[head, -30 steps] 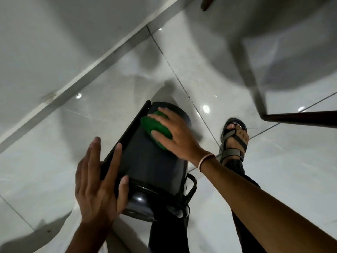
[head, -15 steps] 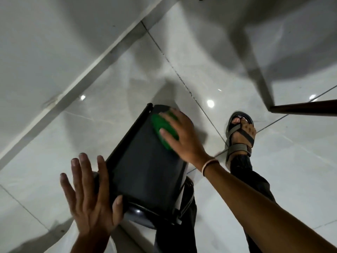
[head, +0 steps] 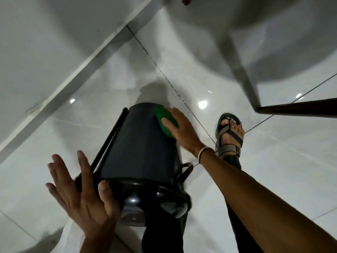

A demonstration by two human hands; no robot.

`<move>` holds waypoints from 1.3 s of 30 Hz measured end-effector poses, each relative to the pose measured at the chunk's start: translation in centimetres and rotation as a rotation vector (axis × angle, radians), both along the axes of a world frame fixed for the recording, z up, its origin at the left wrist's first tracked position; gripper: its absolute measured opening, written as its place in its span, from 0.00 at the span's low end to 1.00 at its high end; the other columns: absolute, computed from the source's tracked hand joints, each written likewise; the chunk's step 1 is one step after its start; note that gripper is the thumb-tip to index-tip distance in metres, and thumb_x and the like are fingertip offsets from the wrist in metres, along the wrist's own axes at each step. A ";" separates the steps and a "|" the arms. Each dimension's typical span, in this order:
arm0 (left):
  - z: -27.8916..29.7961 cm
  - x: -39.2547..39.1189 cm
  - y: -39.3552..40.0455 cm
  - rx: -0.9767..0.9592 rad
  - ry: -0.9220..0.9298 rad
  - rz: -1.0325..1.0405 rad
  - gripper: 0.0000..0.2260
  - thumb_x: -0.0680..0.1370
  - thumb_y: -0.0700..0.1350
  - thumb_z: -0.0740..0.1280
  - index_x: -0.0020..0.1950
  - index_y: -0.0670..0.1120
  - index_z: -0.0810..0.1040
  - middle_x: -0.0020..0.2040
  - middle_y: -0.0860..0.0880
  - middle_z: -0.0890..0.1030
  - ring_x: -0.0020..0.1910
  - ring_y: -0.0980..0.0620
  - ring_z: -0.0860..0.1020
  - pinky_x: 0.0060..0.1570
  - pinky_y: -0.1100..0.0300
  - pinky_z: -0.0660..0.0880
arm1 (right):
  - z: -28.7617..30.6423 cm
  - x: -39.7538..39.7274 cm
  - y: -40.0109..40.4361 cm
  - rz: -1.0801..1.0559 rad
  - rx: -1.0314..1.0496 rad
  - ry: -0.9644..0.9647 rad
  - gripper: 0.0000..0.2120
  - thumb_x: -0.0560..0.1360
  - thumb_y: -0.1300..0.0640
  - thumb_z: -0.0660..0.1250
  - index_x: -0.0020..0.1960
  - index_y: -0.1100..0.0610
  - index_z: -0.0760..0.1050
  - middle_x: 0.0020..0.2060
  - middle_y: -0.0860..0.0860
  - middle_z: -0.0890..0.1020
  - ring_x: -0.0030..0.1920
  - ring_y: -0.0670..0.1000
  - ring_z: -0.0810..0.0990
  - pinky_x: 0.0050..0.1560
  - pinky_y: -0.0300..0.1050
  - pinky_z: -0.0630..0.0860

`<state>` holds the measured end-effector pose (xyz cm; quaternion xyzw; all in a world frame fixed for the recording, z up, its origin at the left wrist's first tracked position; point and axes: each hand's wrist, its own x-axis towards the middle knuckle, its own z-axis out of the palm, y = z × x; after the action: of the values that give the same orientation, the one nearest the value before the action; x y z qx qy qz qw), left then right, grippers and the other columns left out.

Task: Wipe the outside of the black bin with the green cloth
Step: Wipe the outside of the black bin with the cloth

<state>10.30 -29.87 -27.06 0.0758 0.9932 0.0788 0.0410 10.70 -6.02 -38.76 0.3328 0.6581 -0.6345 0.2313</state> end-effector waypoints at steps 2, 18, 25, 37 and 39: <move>0.0 -1.0 0.3 0.000 -0.028 0.071 0.30 0.86 0.60 0.41 0.84 0.51 0.61 0.87 0.43 0.52 0.87 0.44 0.49 0.83 0.33 0.46 | -0.7 -0.2 0.1 -0.195 -0.190 -0.096 0.23 0.86 0.52 0.64 0.80 0.52 0.66 0.74 0.53 0.73 0.78 0.57 0.70 0.63 0.30 0.67; 0.3 -2.2 -2.9 -0.083 -0.080 -0.184 0.31 0.86 0.56 0.39 0.83 0.43 0.61 0.84 0.38 0.61 0.86 0.38 0.51 0.83 0.33 0.46 | -2.1 -2.1 -1.2 0.009 -0.192 -0.072 0.27 0.84 0.50 0.66 0.81 0.46 0.64 0.85 0.52 0.57 0.85 0.57 0.56 0.86 0.56 0.53; -0.3 -2.1 -3.1 -0.086 -0.029 -0.252 0.29 0.86 0.54 0.42 0.81 0.44 0.67 0.84 0.38 0.62 0.86 0.36 0.52 0.81 0.30 0.44 | 2.9 3.0 -3.2 0.250 -0.247 0.333 0.22 0.82 0.44 0.68 0.74 0.35 0.69 0.84 0.37 0.55 0.86 0.43 0.48 0.83 0.53 0.53; 0.2 -1.8 0.9 -0.070 0.029 -0.670 0.25 0.86 0.61 0.47 0.77 0.57 0.72 0.87 0.43 0.54 0.86 0.45 0.54 0.84 0.41 0.44 | 2.6 2.0 -0.7 -0.086 -0.110 0.039 0.17 0.80 0.54 0.73 0.66 0.43 0.75 0.73 0.48 0.74 0.72 0.47 0.75 0.63 0.30 0.74; 0.7 0.7 1.5 -0.083 0.036 -0.745 0.25 0.85 0.62 0.46 0.77 0.59 0.72 0.87 0.45 0.53 0.87 0.49 0.53 0.84 0.43 0.46 | 5.3 2.7 -1.4 0.025 -0.093 0.157 0.19 0.78 0.46 0.71 0.68 0.40 0.75 0.78 0.41 0.69 0.75 0.37 0.70 0.70 0.28 0.71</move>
<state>11.02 -28.32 -26.36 0.4316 0.9004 0.0166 0.0524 13.43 -7.44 -33.47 0.2625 0.6481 -0.6857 0.2022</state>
